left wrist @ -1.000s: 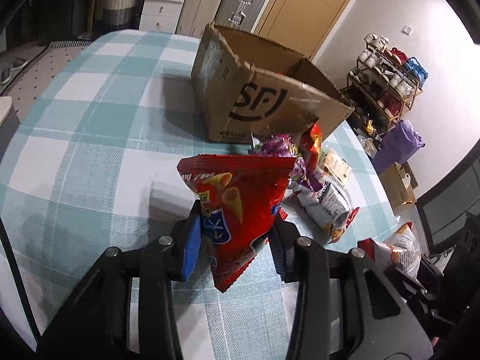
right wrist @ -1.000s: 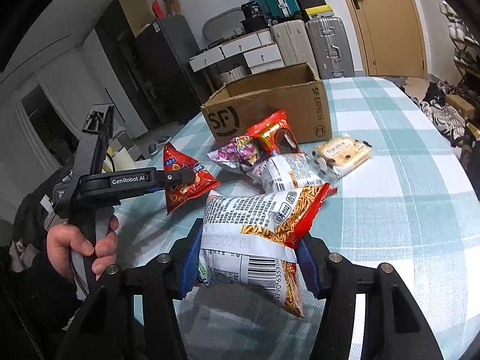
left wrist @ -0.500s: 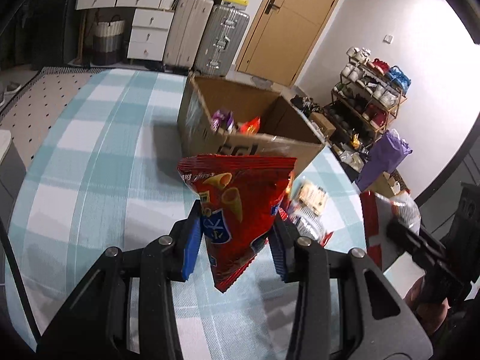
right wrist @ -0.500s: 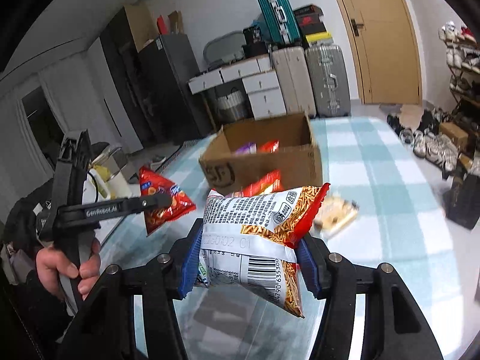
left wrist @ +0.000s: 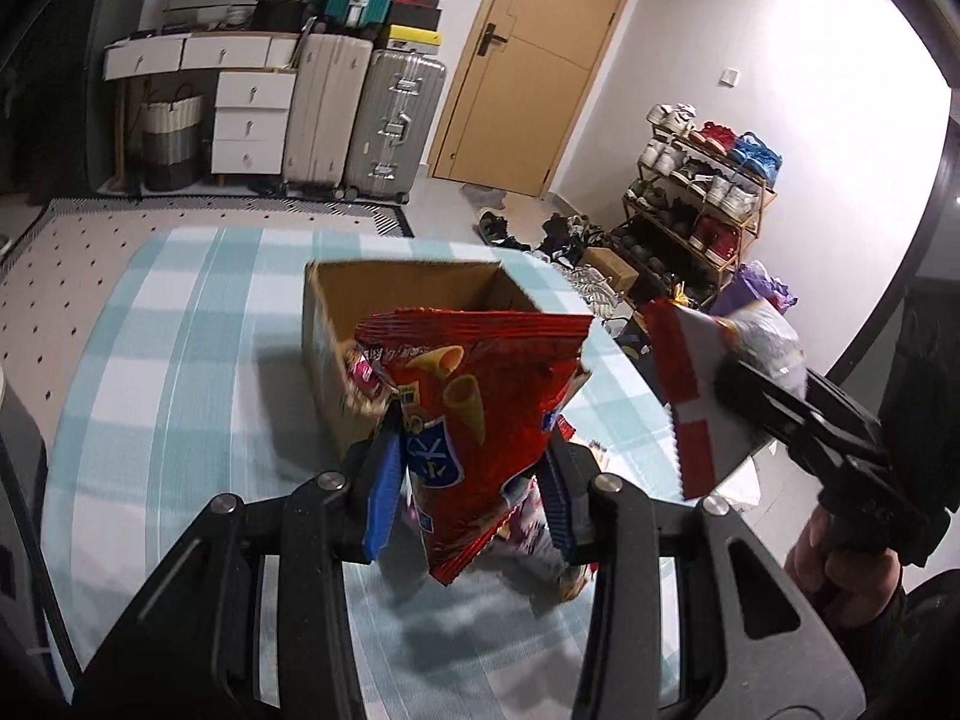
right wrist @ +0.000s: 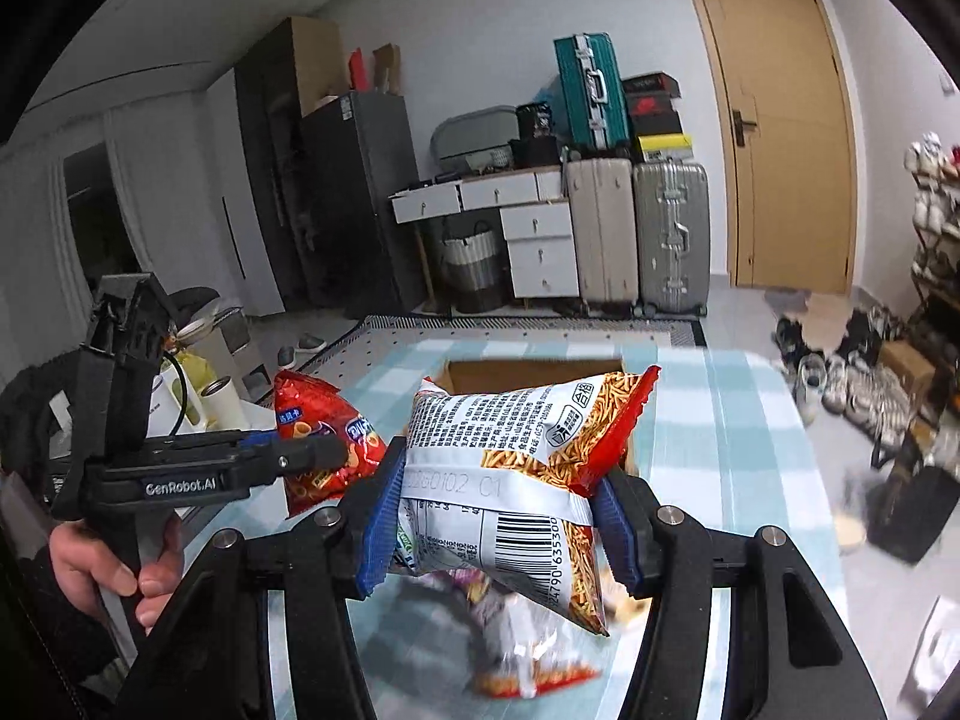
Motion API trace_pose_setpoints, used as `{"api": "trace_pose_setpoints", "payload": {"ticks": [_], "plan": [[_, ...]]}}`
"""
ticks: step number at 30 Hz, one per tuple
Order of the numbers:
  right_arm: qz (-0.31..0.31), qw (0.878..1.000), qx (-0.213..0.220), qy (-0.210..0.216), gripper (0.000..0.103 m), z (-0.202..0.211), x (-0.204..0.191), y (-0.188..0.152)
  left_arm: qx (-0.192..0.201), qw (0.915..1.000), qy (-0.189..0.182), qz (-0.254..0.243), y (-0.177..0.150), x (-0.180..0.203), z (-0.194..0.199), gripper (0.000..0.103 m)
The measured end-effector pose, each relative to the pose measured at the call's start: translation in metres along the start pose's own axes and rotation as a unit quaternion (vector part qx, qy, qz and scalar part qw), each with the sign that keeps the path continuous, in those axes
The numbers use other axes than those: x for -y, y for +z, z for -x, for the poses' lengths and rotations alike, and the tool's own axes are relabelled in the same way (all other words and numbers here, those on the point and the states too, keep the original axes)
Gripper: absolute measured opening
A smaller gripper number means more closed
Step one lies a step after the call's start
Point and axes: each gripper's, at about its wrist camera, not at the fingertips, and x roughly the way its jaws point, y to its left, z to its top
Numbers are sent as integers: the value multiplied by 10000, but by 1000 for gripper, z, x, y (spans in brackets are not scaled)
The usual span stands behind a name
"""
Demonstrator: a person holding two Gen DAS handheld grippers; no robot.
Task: Organize snacks
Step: 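Lift and carry the red chip bag and white noodle bag over the box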
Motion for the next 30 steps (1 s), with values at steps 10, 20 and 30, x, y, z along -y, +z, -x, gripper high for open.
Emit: {"api": "trace_pose_setpoints", "payload": {"ticks": [10,20,30], "plan": [[144,9996,19,-246,58,-44,14,47,-82,9998,-93,-141,56,8,-14,37],[-136,9996,-176,-198,58,-94,44,76,-308,9993,6,-212,101,0,-60,37],[-240,9979,-565,-200,58,-159,59,82,-706,9974,76,-85,118,-27,-133,37]]}}
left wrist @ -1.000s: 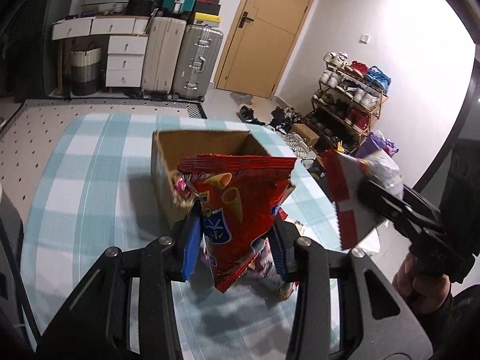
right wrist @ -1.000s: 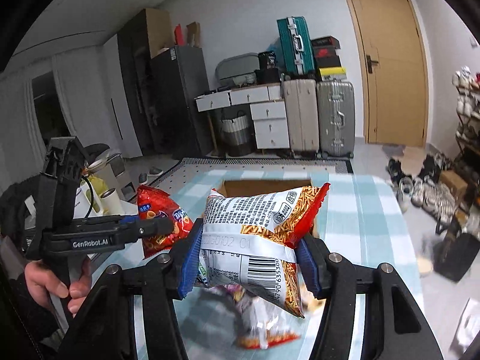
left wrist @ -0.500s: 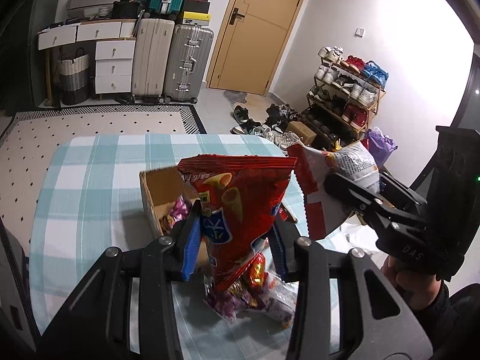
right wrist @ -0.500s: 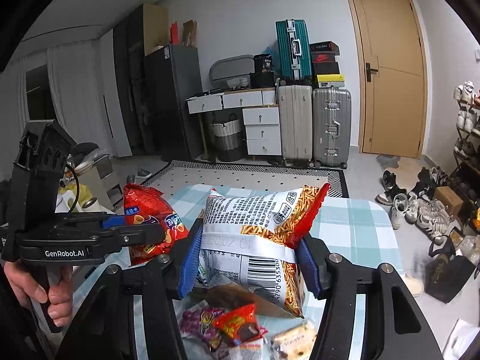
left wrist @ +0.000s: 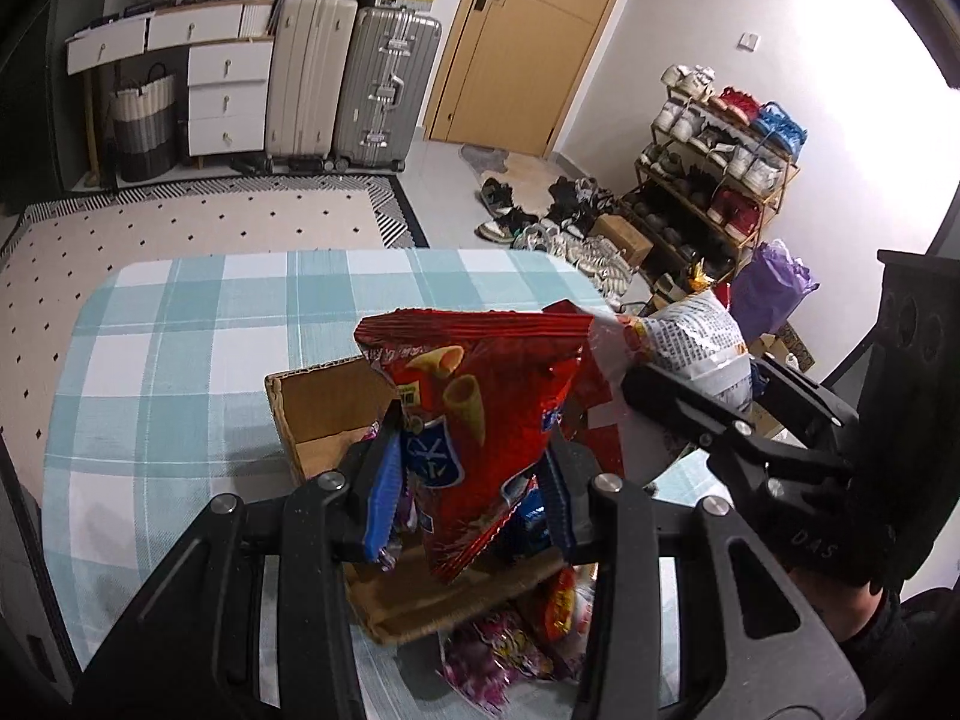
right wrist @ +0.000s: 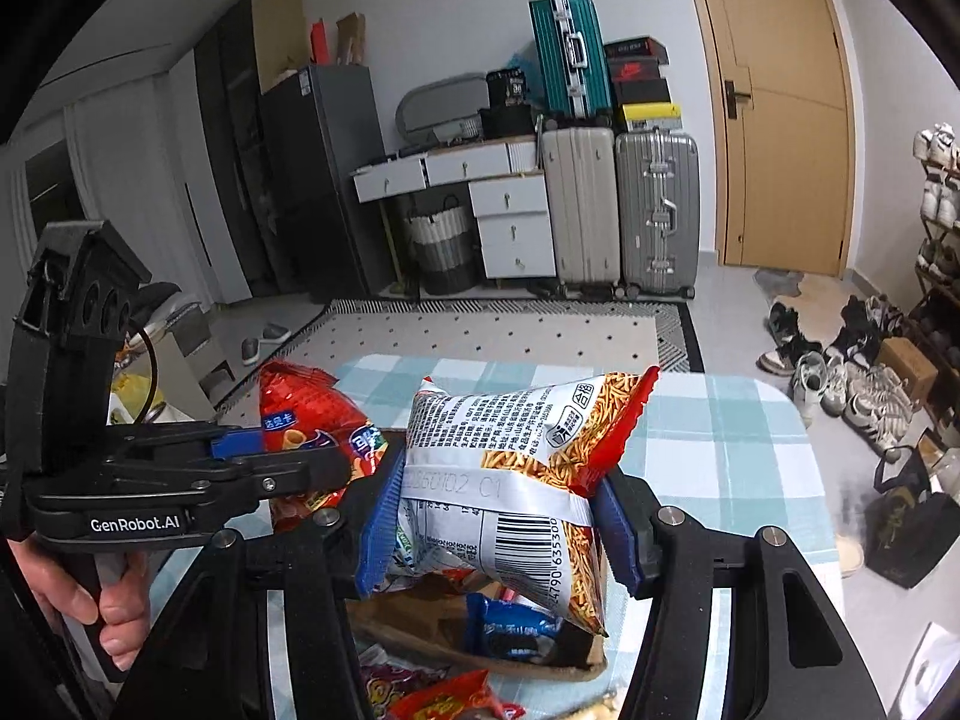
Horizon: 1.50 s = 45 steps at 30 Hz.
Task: Organize snacks
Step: 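Lift and carry the red chip bag and white noodle bag over the box, then open both grippers to drop the two bags into the box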
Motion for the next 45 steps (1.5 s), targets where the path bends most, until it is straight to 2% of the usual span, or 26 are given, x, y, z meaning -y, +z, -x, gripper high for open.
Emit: {"api": "trace_pose_setpoints", "payload": {"ticks": [11,12,13,15,16,18,19,25,32,40,45], "plan": [[-149,9990,-428,-36,60,-59,15,-12,-408,9992,21,-12,2,-23,-66,37],[-142,9987,-478,-58,63,-63,16,-13,-443,9990,62,-8,2,-23,-70,40],[-123,9984,-542,-113,67,-66,17,-15,-506,9986,139,-1,1,-24,-74,47],[-110,9985,-528,-129,80,-66,20,-19,-529,9985,136,34,0,-25,-75,57],[-105,9988,-466,-134,84,-63,21,-20,-482,9987,164,19,-1,-26,-73,67],[-56,9993,-340,-130,84,-55,23,-21,-361,9988,327,9,-2,-28,-68,77],[-43,9995,-295,-142,84,-51,23,-21,-310,9991,286,32,-3,-30,-65,79],[-58,9998,36,-170,86,-21,21,-17,-251,9991,340,38,-6,-29,-48,79],[1,9995,222,-218,89,15,11,-14,-189,9989,433,26,-16,-22,-21,79],[1,9988,417,-251,90,57,4,-21,-62,9984,554,-45,-32,-5,14,80],[-1,9982,557,-240,94,89,2,-30,-2,9978,633,-191,-46,11,33,80]]}}
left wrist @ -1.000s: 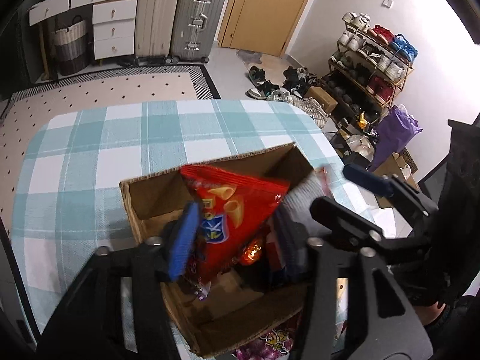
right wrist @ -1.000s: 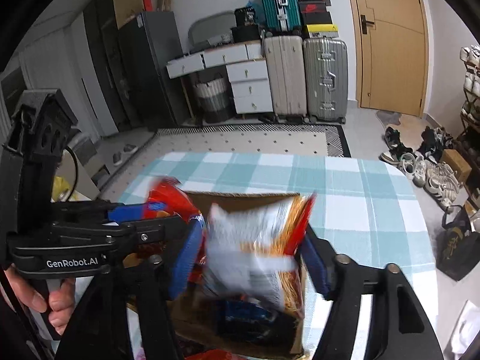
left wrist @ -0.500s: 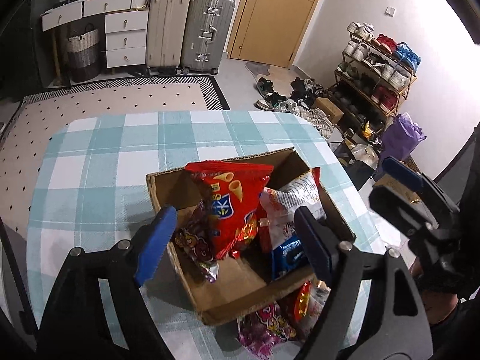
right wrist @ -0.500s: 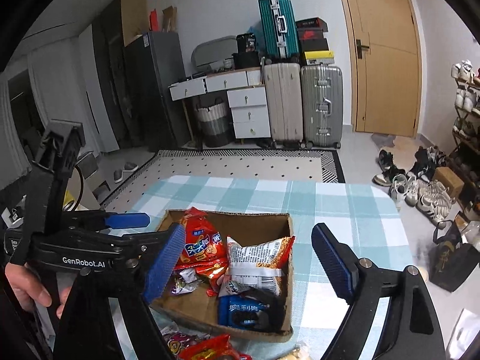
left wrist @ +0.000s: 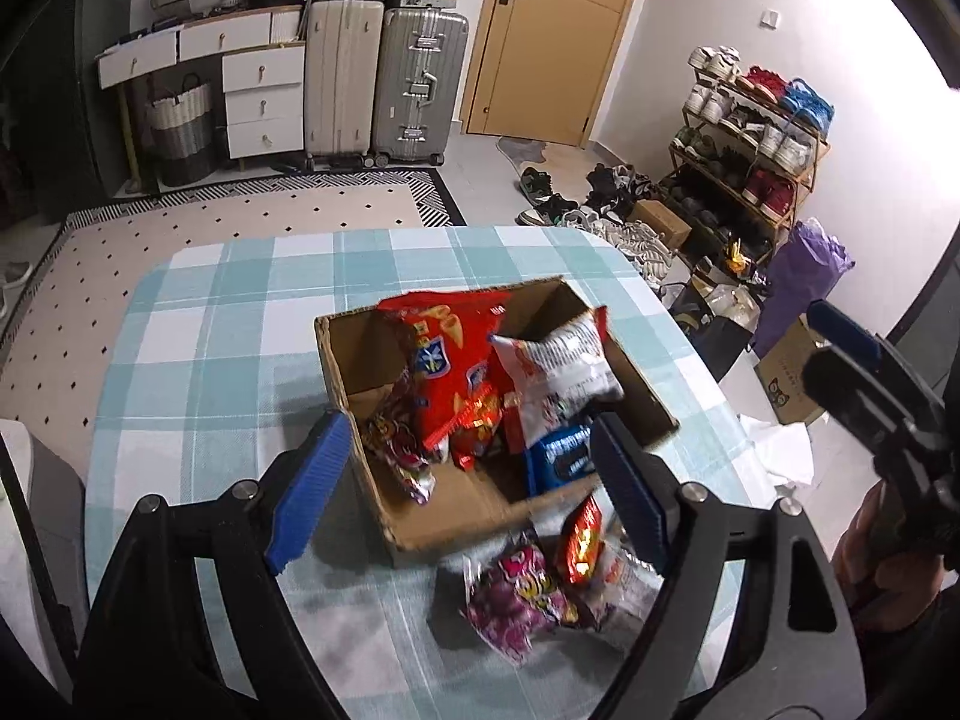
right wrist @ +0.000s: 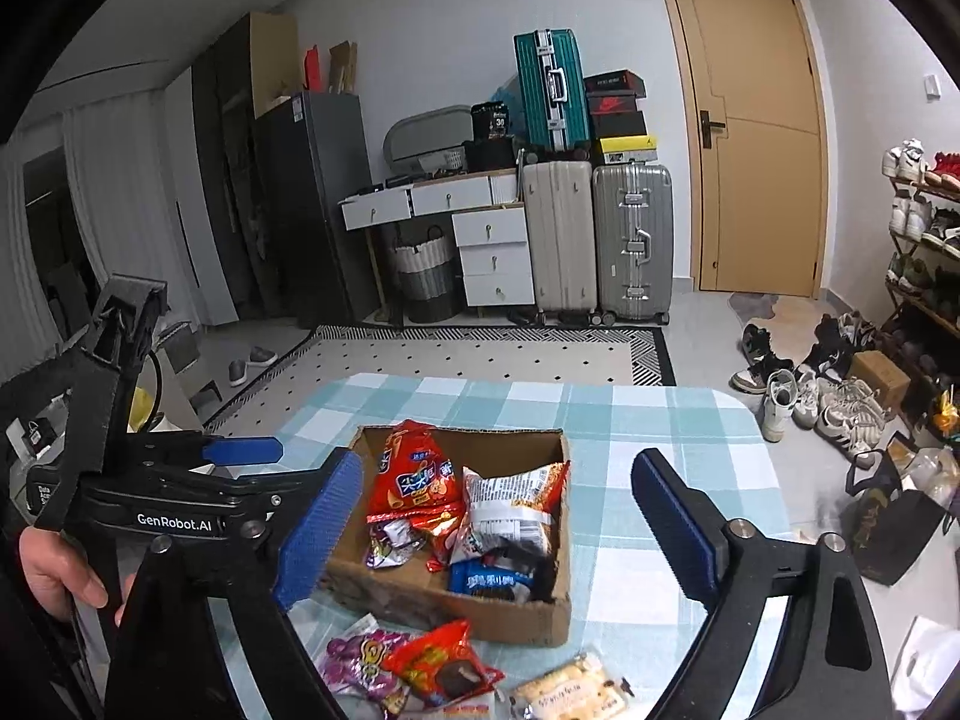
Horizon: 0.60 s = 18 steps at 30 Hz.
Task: Organize snacks
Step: 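Open both grippers to drop the two bags into the box, then withdraw both tools and move toward the remaining snacks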
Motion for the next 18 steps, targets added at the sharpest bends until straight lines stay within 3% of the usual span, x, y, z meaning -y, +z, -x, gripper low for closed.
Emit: {"api": "trace_pose_setpoints", "payload": {"ticks": [18], "plan": [[-188,9997,90,94,99,94,-17,-60,374,9989,103,-248,-67,42,66,86]]}}
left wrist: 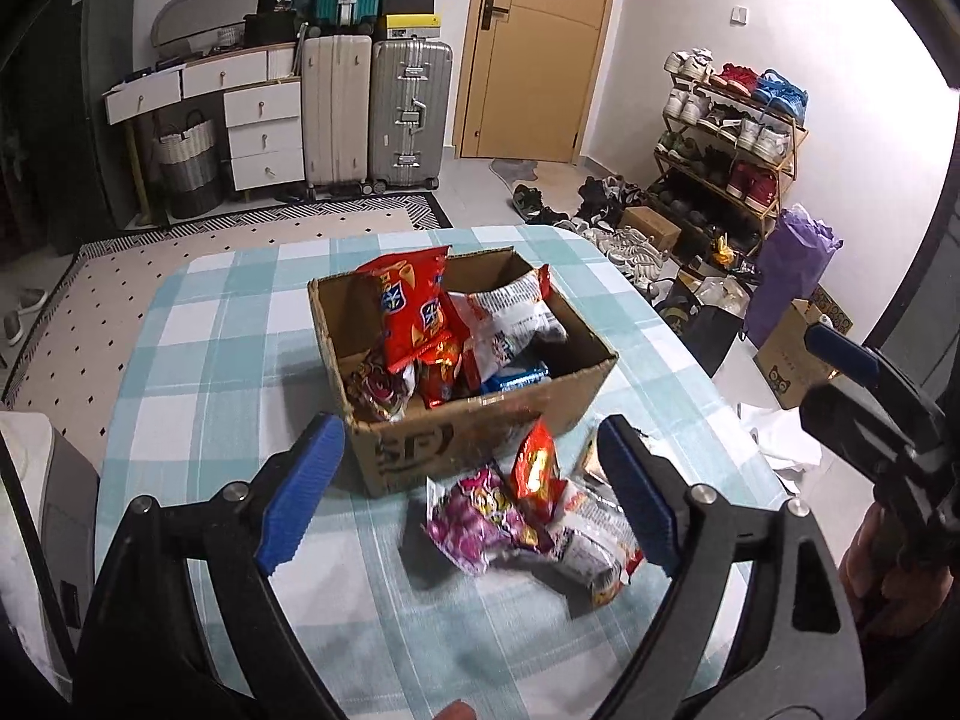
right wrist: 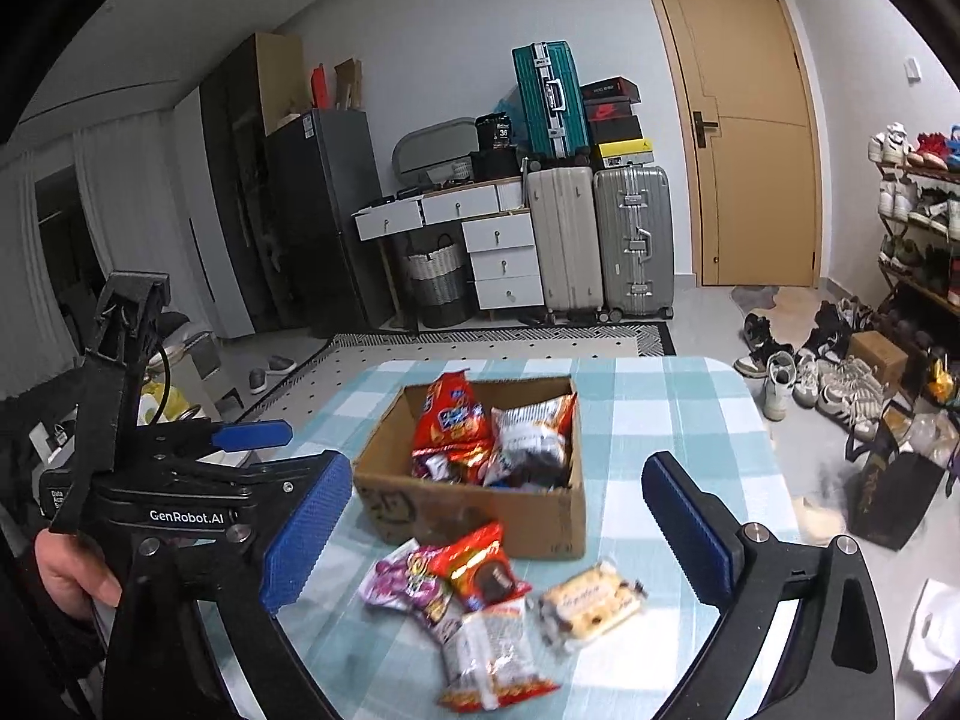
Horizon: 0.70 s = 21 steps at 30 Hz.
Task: Organize snacks
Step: 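Withdraw both tools and move toward the remaining snacks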
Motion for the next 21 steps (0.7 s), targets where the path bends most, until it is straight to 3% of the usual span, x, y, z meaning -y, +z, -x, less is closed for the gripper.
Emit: {"api": "trace_pose_setpoints", "payload": {"ticks": [14,21], "plan": [[-158,9998,-143,47,100,27,-11,-52,111,9995,-23,301,-58,-11,20,101],[-195,9991,-389,-22,100,18,-8,-73,46,9984,-27,567,-86,-19,15,102]]}}
